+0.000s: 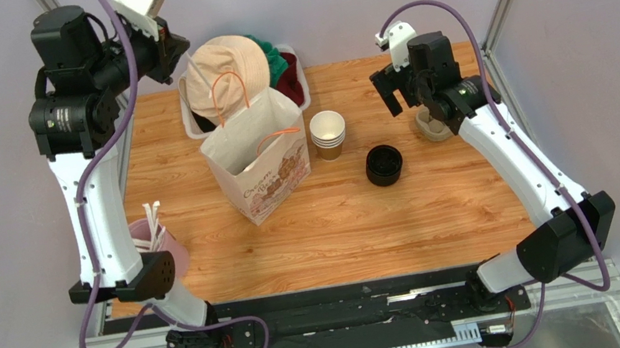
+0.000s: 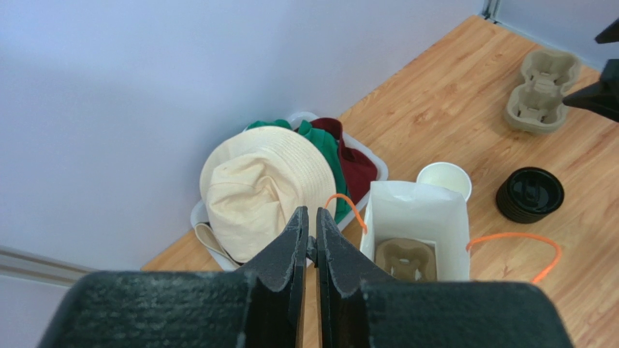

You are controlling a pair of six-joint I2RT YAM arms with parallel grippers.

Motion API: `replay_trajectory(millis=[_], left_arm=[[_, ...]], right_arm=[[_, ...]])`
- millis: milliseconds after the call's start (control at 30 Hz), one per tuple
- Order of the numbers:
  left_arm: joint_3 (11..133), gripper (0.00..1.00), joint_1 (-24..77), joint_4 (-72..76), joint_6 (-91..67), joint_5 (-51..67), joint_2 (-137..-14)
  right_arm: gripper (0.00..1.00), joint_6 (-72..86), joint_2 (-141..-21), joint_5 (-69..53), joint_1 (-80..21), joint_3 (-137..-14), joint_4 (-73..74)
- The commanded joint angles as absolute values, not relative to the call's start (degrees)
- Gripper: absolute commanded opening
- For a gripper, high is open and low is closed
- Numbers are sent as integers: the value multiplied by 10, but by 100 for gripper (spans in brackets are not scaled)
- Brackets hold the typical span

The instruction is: Pack the takeout coffee

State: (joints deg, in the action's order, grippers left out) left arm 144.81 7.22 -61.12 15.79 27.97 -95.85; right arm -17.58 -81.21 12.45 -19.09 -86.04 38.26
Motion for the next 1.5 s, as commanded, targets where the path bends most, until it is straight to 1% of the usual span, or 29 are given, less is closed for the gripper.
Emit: replay_trajectory(millis=[0, 167, 267, 400, 500, 733, 900, 1033, 1300, 1467], left_arm=[[1393, 11, 77, -528, 101, 331, -881], [1286, 11, 79, -413, 70, 382, -817], [1306, 8, 82, -414, 56, 398, -829], [1311, 1, 83, -396, 41, 401, -838], [1310, 1, 98, -389, 43, 402, -856], [1285, 1, 144, -439, 85, 382, -891], [1295, 1, 156, -495, 113, 375, -932], [1312, 1, 169, -537, 140, 347, -953], [1310, 2, 187, -548, 151, 337, -1003], [1334, 2, 208, -569, 171, 309, -1047]], right_arm=[[99, -167, -792, 123, -189, -853, 351], [99, -166, -791, 117, -189, -850, 350], [99, -166, -788, 116, -188, -848, 350], [99, -167, -787, 115, -189, -844, 346], [99, -165, -789, 114, -189, -845, 346], [99, -167, -786, 117, -189, -842, 346], [99, -168, -791, 114, -188, -839, 346], [99, -169, -796, 111, -189, -839, 347], [99, -168, -793, 102, -188, -838, 347], [99, -169, -790, 97, -188, -835, 348]])
